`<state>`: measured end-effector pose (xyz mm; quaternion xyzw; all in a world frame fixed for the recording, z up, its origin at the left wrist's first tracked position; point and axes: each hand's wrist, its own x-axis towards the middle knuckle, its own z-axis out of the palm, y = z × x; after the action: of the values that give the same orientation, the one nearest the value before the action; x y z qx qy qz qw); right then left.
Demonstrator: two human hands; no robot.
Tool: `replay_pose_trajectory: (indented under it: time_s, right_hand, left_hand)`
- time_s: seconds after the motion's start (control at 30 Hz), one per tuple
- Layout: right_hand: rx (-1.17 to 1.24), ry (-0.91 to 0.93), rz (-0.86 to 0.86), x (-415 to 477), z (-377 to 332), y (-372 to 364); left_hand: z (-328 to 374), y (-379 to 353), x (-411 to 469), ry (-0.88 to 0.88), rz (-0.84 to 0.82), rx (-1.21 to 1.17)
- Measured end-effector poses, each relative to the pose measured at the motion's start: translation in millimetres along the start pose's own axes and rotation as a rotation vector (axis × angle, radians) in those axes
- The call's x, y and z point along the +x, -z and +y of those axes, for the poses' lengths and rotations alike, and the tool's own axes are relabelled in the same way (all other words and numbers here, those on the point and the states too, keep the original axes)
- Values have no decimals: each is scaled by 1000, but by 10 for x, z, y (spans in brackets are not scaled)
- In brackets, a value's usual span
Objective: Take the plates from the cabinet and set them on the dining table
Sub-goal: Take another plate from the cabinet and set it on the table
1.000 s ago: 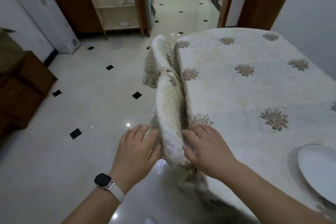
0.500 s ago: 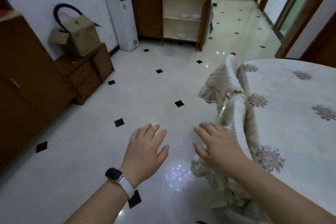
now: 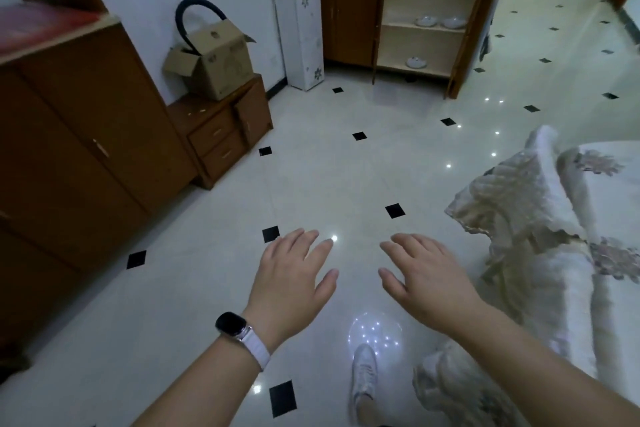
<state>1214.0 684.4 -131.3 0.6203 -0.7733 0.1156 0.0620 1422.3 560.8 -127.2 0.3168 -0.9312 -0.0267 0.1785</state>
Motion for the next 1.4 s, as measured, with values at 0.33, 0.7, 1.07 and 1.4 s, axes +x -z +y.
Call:
replay_pose_trajectory:
  time_s: [0.33, 0.7, 1.07, 1.4]
  right_hand:
    - [44, 7, 75, 1353, 929, -123]
    - [39, -46, 94, 2332, 1374, -159]
    - [-20, -174, 7, 3740, 1439, -649]
    - [-75, -284, 33, 5654, 1237, -789]
  left_hand:
    - [-179, -383, 1709, -87, 2, 33]
    - [-484, -571, 2852, -141, 26, 38]
    - [-1597, -1119, 4154, -228, 16, -48]
    - [-3012, -1227, 5733, -295, 57, -120]
